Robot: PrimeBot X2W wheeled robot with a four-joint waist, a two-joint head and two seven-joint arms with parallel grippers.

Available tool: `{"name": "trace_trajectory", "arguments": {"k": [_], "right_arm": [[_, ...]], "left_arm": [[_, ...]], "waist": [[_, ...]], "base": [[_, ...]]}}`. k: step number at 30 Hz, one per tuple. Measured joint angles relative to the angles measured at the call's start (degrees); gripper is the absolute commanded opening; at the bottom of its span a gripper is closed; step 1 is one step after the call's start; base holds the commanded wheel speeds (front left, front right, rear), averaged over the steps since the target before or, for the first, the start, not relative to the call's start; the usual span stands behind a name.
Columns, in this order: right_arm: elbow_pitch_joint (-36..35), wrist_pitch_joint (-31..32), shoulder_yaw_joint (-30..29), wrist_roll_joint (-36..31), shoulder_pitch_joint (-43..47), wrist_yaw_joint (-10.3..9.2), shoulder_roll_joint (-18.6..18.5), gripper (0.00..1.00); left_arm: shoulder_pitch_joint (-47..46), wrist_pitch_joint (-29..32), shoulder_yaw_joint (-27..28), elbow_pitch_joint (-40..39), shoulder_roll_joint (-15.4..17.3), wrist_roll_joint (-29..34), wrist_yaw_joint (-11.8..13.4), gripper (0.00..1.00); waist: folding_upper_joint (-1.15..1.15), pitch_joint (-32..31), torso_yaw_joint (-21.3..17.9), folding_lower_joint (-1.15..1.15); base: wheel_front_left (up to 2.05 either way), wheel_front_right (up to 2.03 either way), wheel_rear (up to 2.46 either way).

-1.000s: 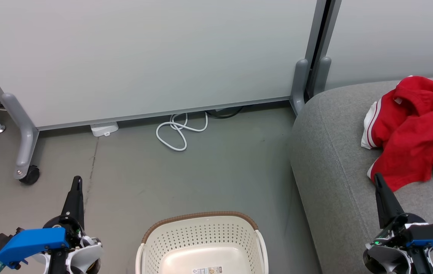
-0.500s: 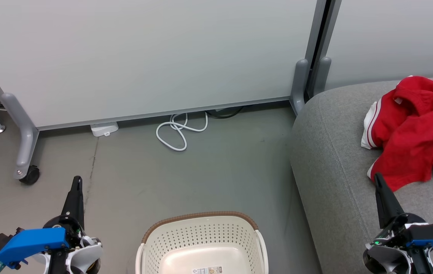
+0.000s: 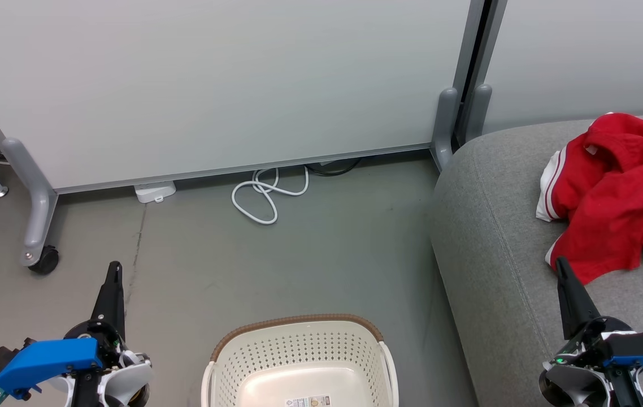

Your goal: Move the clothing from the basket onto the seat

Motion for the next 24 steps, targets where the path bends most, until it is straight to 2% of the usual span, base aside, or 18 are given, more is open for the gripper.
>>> {"name": "trace_trajectory", "arguments": {"k": [24], "right_arm": [[0.0, 0.0, 0.0, 0.0, 0.0, -0.01, 0.0, 0.00]], "left_arm": [[0.0, 0.0, 0.0, 0.0, 0.0, 0.0, 0.0, 0.00]], "waist": [[0.00, 0.0, 0.0, 0.00]], "base": [[0.00, 0.00, 0.00]]}}
